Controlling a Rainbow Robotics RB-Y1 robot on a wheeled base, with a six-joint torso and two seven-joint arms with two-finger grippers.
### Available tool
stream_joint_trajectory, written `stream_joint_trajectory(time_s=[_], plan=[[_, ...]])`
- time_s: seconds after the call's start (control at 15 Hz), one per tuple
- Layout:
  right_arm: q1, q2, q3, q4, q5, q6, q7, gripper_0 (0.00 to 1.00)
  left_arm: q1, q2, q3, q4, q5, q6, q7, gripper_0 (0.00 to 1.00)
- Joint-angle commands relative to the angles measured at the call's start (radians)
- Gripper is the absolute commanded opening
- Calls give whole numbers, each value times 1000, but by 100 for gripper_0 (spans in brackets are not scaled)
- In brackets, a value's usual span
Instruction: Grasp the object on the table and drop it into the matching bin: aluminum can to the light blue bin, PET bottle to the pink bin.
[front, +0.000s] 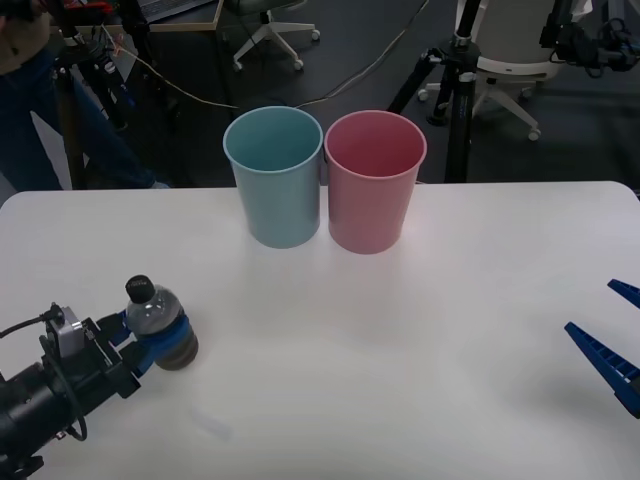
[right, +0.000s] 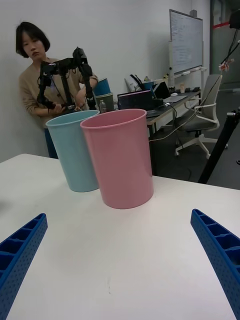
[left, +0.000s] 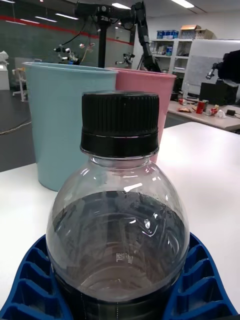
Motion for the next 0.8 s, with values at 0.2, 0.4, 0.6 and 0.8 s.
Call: stream_joint_trajectory(time_s=[0.2,0.4,0.6,0.8], plan=[[0,0,0,0,0,0,0,100,54,22,-50,-230,-48,191,131,0],[0,0,0,0,0,0,0,100,95,73,-103,-363,-39,321,157,0],[0,0,0,0,0,0,0,100,131,142,-134,-503,-13,421,183,0],[0,0,0,0,0,0,0,100,134,218,-152,-616,7,511,221,0]])
